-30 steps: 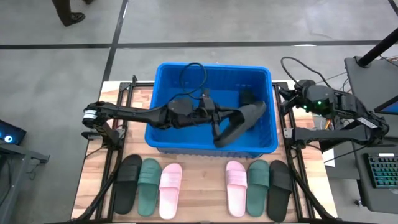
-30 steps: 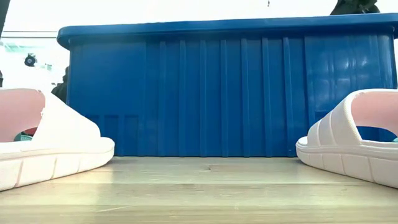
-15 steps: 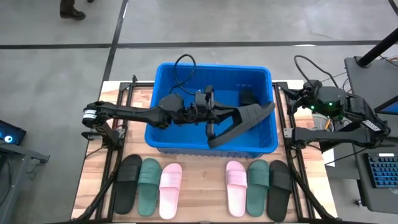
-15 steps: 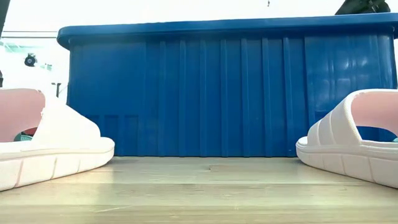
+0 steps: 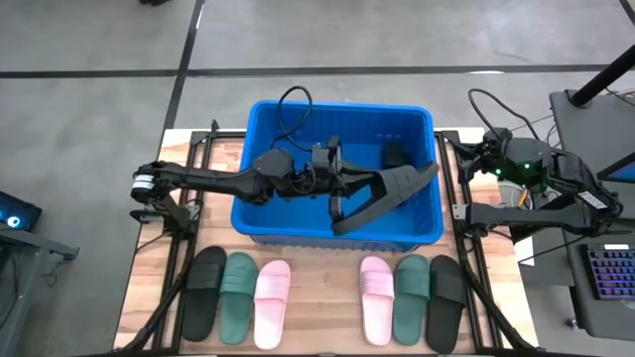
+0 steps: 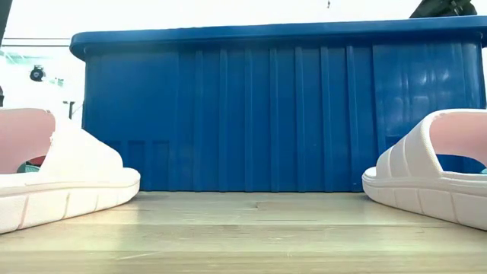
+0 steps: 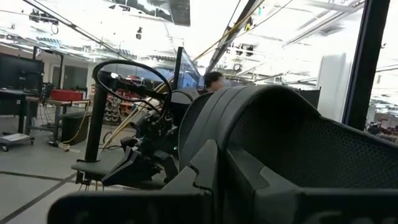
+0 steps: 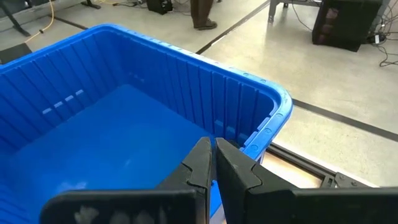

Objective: Pick and place slides into bin
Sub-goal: Put the middle black slide into the blue bin

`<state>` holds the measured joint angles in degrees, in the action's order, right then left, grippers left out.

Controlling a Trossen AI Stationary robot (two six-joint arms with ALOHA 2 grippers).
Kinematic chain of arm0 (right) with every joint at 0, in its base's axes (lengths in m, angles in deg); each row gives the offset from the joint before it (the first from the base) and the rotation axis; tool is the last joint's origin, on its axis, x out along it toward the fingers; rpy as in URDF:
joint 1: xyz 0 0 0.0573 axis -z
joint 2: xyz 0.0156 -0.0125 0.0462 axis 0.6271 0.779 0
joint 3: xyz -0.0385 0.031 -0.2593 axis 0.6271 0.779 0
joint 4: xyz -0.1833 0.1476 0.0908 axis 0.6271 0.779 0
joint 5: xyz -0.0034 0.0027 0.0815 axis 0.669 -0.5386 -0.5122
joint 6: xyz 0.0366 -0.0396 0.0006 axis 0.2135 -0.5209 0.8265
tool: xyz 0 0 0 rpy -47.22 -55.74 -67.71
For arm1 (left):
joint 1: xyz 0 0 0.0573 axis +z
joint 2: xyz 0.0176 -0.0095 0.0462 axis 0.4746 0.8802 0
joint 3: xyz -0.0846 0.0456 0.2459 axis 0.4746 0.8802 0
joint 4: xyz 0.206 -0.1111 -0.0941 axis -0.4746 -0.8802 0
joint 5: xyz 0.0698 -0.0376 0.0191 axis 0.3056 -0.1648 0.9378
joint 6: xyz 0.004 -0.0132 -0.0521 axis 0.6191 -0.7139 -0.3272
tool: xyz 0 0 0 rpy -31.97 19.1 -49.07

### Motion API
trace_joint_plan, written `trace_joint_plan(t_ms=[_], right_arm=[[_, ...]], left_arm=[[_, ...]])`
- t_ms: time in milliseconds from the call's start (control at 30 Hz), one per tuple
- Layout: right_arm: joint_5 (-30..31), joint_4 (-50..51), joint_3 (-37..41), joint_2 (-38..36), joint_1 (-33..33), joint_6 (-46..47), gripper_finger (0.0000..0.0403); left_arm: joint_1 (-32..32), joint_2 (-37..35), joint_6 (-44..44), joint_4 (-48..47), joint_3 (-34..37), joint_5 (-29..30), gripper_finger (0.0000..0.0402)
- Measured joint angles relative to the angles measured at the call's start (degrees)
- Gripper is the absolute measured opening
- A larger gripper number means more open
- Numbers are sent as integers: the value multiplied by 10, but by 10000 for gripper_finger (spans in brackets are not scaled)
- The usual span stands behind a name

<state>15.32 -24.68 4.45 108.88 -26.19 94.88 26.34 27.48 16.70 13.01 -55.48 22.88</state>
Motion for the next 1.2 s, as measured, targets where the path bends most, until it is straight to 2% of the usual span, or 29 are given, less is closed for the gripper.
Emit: trace_joint_plan(t_ms=[567,800,1200], right_arm=[[0,0,0,0,0,-1,13],[2,0,0,0,0,-2,13],[2,0,0,2,0,9,13]], left_arm=[[37,0,32,-103,1,90,0],[70,0,34,-183,6,92,0],[116,0,141,-263,7,98,0]])
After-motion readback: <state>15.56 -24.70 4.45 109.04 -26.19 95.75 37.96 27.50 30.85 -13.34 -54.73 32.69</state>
